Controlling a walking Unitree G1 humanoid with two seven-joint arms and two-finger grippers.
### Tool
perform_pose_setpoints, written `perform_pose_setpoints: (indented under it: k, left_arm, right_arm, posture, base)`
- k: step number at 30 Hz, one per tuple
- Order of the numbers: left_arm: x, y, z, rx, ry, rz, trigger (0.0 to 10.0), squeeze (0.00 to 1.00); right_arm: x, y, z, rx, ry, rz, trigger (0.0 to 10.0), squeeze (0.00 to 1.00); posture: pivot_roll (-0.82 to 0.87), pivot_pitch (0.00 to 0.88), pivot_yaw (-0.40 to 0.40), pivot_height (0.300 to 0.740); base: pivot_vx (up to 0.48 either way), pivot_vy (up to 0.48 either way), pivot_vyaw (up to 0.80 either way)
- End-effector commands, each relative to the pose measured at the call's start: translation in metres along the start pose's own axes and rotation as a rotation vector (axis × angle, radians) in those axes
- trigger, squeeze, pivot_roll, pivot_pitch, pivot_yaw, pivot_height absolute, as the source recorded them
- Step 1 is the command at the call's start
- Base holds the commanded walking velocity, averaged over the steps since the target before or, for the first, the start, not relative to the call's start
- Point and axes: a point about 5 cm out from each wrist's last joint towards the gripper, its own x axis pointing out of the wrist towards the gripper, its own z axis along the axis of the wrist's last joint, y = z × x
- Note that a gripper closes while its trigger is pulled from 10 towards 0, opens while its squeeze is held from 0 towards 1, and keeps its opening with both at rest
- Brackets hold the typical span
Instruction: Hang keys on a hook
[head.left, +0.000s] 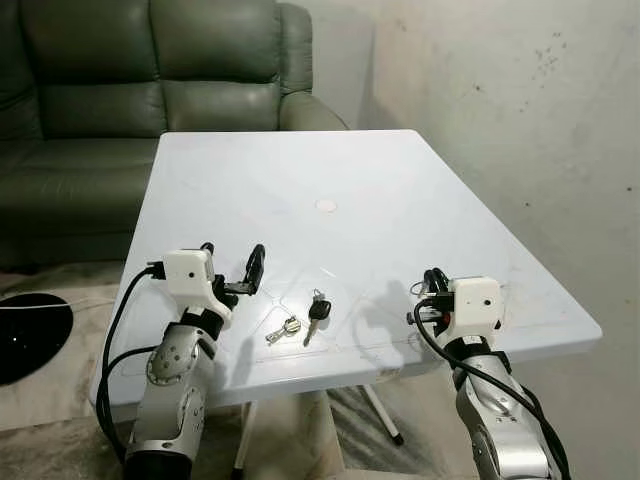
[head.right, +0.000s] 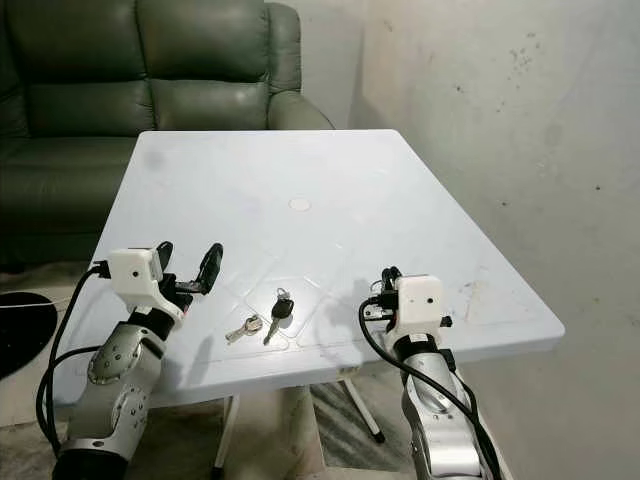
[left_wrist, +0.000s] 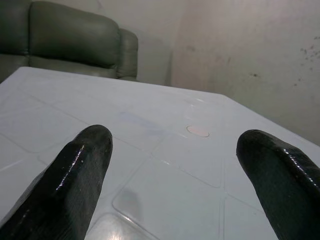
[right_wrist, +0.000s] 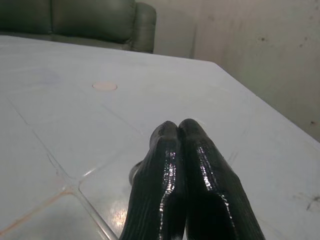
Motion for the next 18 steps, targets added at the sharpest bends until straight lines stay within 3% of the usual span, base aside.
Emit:
perform_pose_setpoints:
  k: [1, 11, 16, 18]
  left_arm:
    - [0.0022, -0.0007, -0.0005, 0.011, 0.002, -0.001, 10.0, 0.0]
    - [0.0046, -0.0027, -0.0016, 0.032, 0.005, -0.008, 10.0, 0.0]
    - [0.0041, -0.0033, -0.0031, 0.023, 0.007, -0.004, 10.0, 0.0]
    - [0.0043, -0.002, -0.0029, -0.023, -0.001, 0.015, 10.0, 0.0]
  right_arm:
    - [0.0019, -0.0002, 0.0004, -0.012, -0.002, 0.006, 10.0, 0.0]
    - [-0.0003, 0.0014, -0.0047, -0.022, 0.017, 0.011, 10.0, 0.0]
    - [-0.0008, 0.0002, -0.0049, -0.027, 0.016, 0.008, 10.0, 0.0]
    - [-0.0013, 0.0001, -0.0051, -0.027, 0.016, 0.009, 10.0, 0.0]
  posture:
    - [0.02, 0.0, -0.068, 0.74]
    - [0.01, 0.0, -0.066, 0.74]
    - [0.01, 0.0, -0.066, 0.74]
    - [0.01, 0.0, -0.066, 0.74]
  base:
    - [0.0, 0.0, -0.75]
    - [0.0, 0.0, -0.73]
    - [0.0, -0.48, -0.71]
    - [0.0, 0.0, -0.71]
